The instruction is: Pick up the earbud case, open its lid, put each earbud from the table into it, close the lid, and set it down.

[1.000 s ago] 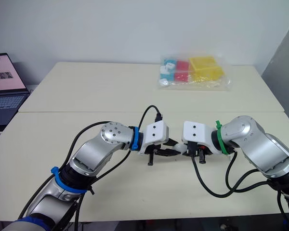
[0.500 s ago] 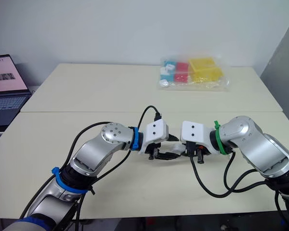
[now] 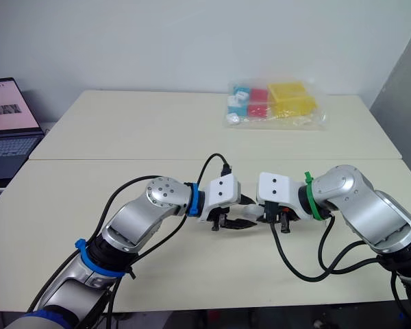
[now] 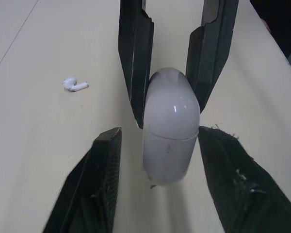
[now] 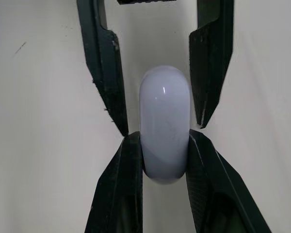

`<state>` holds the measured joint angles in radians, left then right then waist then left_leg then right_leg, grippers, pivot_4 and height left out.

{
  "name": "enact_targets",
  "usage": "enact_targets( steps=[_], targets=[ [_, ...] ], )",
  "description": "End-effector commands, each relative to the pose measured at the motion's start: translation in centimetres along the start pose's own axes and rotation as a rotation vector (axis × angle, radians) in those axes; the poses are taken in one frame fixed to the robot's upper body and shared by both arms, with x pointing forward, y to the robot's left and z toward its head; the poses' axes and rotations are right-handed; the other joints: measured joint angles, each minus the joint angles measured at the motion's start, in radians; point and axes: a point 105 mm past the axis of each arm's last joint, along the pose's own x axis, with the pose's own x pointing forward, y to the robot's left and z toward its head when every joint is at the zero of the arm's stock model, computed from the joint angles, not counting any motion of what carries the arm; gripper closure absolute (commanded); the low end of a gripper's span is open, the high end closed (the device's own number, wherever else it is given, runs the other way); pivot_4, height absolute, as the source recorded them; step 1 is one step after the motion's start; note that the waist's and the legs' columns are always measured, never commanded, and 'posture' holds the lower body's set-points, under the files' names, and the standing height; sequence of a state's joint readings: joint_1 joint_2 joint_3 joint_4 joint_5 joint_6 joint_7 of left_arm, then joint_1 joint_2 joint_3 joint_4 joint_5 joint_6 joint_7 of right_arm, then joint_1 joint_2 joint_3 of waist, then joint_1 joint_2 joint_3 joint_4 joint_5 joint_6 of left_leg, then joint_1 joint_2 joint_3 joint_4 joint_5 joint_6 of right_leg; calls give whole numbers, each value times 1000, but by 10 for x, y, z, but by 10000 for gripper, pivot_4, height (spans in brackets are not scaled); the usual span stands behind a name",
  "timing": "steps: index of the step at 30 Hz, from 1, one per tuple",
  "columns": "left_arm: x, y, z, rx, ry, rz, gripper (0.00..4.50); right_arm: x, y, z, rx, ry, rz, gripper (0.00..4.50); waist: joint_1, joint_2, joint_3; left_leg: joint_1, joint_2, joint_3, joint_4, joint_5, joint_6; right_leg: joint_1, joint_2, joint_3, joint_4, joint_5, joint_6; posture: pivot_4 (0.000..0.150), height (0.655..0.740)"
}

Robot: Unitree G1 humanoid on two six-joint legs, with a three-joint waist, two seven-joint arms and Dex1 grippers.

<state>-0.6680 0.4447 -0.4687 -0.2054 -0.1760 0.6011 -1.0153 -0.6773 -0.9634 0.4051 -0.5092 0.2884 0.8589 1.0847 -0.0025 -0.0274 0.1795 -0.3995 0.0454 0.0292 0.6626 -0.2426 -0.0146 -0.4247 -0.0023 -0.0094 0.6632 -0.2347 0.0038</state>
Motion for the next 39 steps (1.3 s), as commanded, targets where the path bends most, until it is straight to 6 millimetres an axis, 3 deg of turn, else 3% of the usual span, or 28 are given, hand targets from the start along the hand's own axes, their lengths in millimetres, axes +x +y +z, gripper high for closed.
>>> enact_targets(
  steps=[1,3,12,22,23,26,30,34,39],
  targets=[
    [-3,2,8,35,-26,11,32971,-9,-4,10,-52,-24,-39,37230,0,0,0,0,0,0,0,0,0,0,0,0,0,0,0,1500,7400],
    [-3,2,8,36,-25,9,37345,-9,-4,10,-53,-24,-39,37231,0,0,0,0,0,0,0,0,0,0,0,0,0,0,0,1500,7400],
    [-3,1,6,42,-20,7,37335,-10,-3,7,-32,-12,-28,37231,0,0,0,0,0,0,0,0,0,0,0,0,0,0,0,1500,7400],
    [-2,0,2,37,-12,9,37335,-25,-8,-8,-9,51,-53,1471,0,0,0,0,0,0,0,0,0,0,0,0,0,0,0,1500,7400],
    [-2,0,1,32,-16,13,37335,-29,-8,-10,-9,59,-57,0,0,0,0,0,0,0,0,0,0,0,0,0,0,0,0,1500,7400],
    [-2,-1,0,-26,-47,14,37335,-44,-9,-12,-30,65,-79,0,0,0,0,0,0,0,0,0,0,0,0,0,-1,0,0,1500,7400],
    [-2,-6,11,-170,-247,-3,37335,-61,-14,1,-98,-27,-144,0,0,0,0,0,0,1,0,0,0,0,0,0,-1,0,0,1500,7400],
    [-8,-10,14,-208,-381,11,37335,-70,-10,23,-151,-201,-180,0,0,0,0,0,0,0,0,0,0,0,0,0,0,0,0,1500,7400],
    [-10,-4,5,-259,-421,54,37335,-70,-2,34,-164,-258,-183,0,0,0,0,1,0,-1,0,0,0,1,0,0,0,0,0,1500,7400]
  ],
)
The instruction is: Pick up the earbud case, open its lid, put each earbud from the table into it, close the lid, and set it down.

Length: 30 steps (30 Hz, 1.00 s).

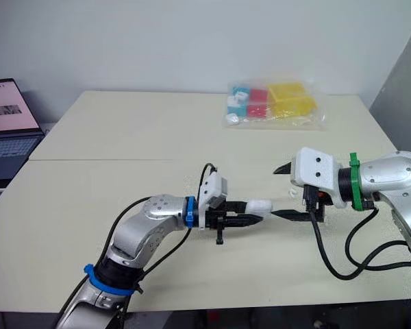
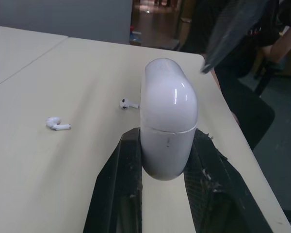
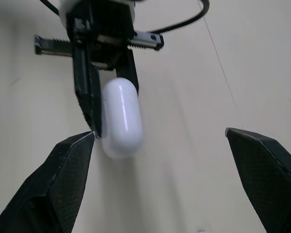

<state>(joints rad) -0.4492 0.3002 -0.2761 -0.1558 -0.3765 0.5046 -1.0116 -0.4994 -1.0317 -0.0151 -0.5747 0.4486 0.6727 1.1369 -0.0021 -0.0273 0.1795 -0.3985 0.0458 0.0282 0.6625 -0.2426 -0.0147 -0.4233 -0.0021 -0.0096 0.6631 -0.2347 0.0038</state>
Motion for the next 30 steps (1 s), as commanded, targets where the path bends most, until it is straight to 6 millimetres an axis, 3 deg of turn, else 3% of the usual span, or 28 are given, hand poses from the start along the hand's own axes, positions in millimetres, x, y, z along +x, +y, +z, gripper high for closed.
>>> enact_targets(
  steps=[1,12,21,30],
  targets=[
    [-2,6,12,16,-64,27,37335,-2,0,17,-71,-48,-30,0,0,0,0,0,0,0,0,0,0,0,0,0,0,0,0,1500,7400],
    [-2,5,12,97,-51,19,37335,28,-12,6,-74,-31,-75,0,0,0,0,0,-1,1,0,0,0,0,-1,0,-1,0,0,1500,7400],
    [-1,0,13,130,-41,2,37335,29,-21,-3,-70,-1,-83,0,0,0,0,-1,-1,1,0,0,0,0,-1,1,-2,0,0,1500,7400],
    [-3,-3,6,162,3,-20,37335,25,-28,3,-48,-28,-110,0,-1,0,0,0,0,1,0,0,0,0,0,0,-1,0,0,1500,7400]
  ],
)
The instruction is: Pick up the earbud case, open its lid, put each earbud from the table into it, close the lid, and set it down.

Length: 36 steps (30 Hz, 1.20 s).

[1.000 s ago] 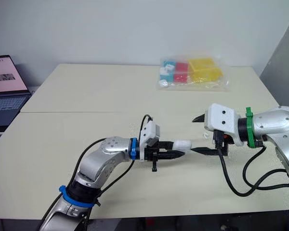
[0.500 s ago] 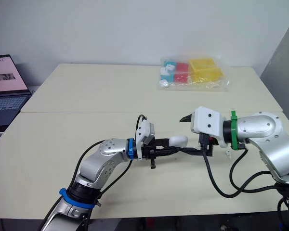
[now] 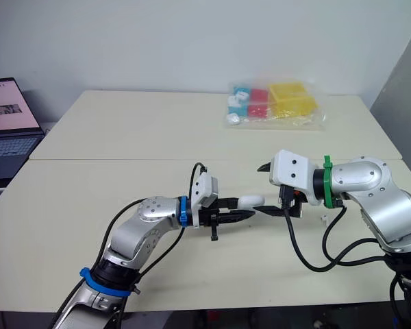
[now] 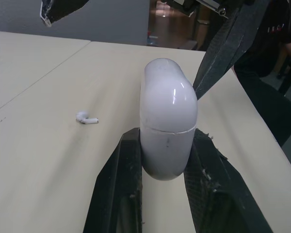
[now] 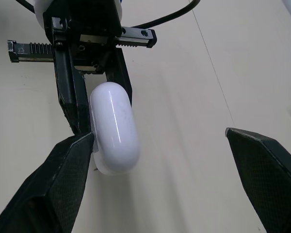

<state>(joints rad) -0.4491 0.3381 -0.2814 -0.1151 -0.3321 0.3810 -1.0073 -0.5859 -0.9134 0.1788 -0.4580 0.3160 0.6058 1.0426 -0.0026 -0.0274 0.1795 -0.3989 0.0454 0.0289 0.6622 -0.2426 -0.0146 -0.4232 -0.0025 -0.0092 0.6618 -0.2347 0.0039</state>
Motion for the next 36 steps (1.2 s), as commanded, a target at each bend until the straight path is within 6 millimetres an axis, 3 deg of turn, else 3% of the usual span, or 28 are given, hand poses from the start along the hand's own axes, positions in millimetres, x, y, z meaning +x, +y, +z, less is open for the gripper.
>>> enact_targets(
  steps=[1,14,18,21,24,28,30,32,36],
  targets=[
    [5,-12,10,65,-20,-65,37335,-11,-15,14,-42,-27,-71,0,0,0,0,0,0,0,0,0,0,0,0,0,0,0,0,1500,7400],
    [3,-9,4,74,-5,-52,37335,-21,-8,15,13,-28,-15,0,1,0,0,0,0,0,0,0,0,0,0,0,-1,0,0,1500,7400],
    [-4,2,-3,105,11,30,37335,-50,-14,16,156,-52,-72,0,2,0,0,-1,0,0,0,0,0,0,0,0,-1,0,0,1500,7400],
    [-13,3,-7,104,15,68,37335,-75,-17,-5,287,11,-201,0,5,0,0,-1,0,0,-1,0,0,0,-1,0,-2,0,0,1500,7400],
    [-17,-1,-9,111,21,70,37335,-84,-10,-30,381,79,-324,0,6,0,0,-1,0,0,-1,0,0,1,-1,0,-3,0,0,1500,7400],
    [-17,-5,-8,119,21,68,37335,-86,-1,-59,496,171,-465,0,3,0,0,-1,0,0,-1,0,0,0,-1,0,-2,0,0,1500,7400],
    [-17,-5,-7,130,22,59,37335,-81,7,-94,606,305,-581,0,1,0,0,0,0,0,-1,0,0,1,-1,0,-2,0,0,1500,7400],
    [-15,-6,-6,138,22,50,37335,-78,15,-115,680,373,-631,0,2,0,0,0,0,0,-1,0,0,1,-1,0,-2,0,0,1500,7400],
    [-13,-7,-6,136,21,44,37335,-77,14,-137,794,390,-721,0,-1,0,0,-1,0,1,-1,0,0,0,-1,1,-1,0,0,1500,7400]
  ],
)
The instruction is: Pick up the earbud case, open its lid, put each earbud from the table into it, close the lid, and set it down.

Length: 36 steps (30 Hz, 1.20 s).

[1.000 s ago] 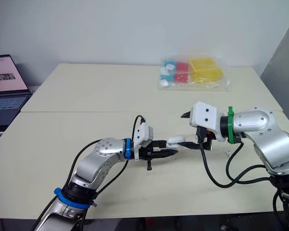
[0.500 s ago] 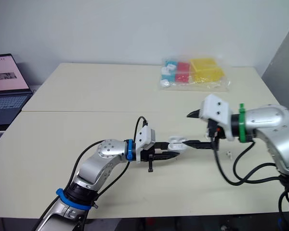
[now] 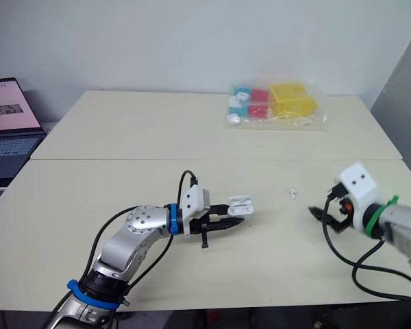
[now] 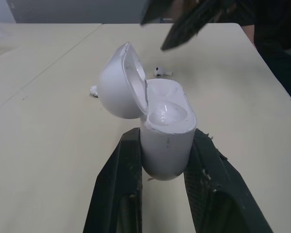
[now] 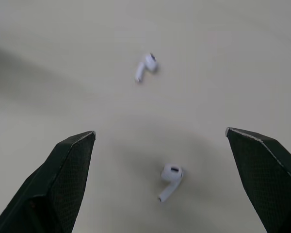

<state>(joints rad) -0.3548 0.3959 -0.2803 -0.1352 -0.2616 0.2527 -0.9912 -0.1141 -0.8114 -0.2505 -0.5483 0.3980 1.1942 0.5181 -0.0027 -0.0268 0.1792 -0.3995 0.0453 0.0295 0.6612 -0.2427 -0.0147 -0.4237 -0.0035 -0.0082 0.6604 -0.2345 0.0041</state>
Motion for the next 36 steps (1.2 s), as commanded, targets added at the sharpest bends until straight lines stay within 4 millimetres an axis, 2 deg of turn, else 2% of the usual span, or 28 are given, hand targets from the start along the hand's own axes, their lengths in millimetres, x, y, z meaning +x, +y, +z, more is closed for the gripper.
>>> enact_targets(
  steps=[1,4,7,16,25,29,36],
  targets=[
    [4,-3,13,51,-33,-17,37335,5,-17,2,78,-25,-101,0,-1,0,0,0,0,0,0,0,0,0,0,0,0,0,0,1500,7400],
    [5,-3,13,50,-33,-20,37335,12,-18,-3,114,-20,-103,0,0,0,0,0,0,0,0,0,0,0,1,-1,-1,0,0,1500,7400],
    [3,-3,12,51,-29,-23,37335,18,-21,-18,168,32,-98,0,0,0,0,-1,0,-1,-1,0,0,0,1,-1,-1,0,0,1500,7400],
    [2,-4,12,47,-26,-16,37335,22,-17,-35,191,51,-73,0,0,0,0,-1,0,-1,-1,0,0,0,1,-1,-1,0,0,1500,7400],
    [3,-3,11,46,-21,-17,37335,26,-19,-37,182,47,-74,0,-1,0,0,0,0,-1,0,0,0,1,1,0,-1,0,0,1500,7400],
    [3,-3,11,44,-21,-17,37335,28,-15,-37,191,50,-61,8579,-1,0,0,0,0,-1,0,0,0,1,1,0,-1,0,0,1500,7400],
    [3,-3,10,47,-16,-18,37335,27,-15,-35,183,52,-58,34379,0,0,0,0,0,-1,0,0,0,1,1,0,-2,0,0,1500,7400]
  ],
)
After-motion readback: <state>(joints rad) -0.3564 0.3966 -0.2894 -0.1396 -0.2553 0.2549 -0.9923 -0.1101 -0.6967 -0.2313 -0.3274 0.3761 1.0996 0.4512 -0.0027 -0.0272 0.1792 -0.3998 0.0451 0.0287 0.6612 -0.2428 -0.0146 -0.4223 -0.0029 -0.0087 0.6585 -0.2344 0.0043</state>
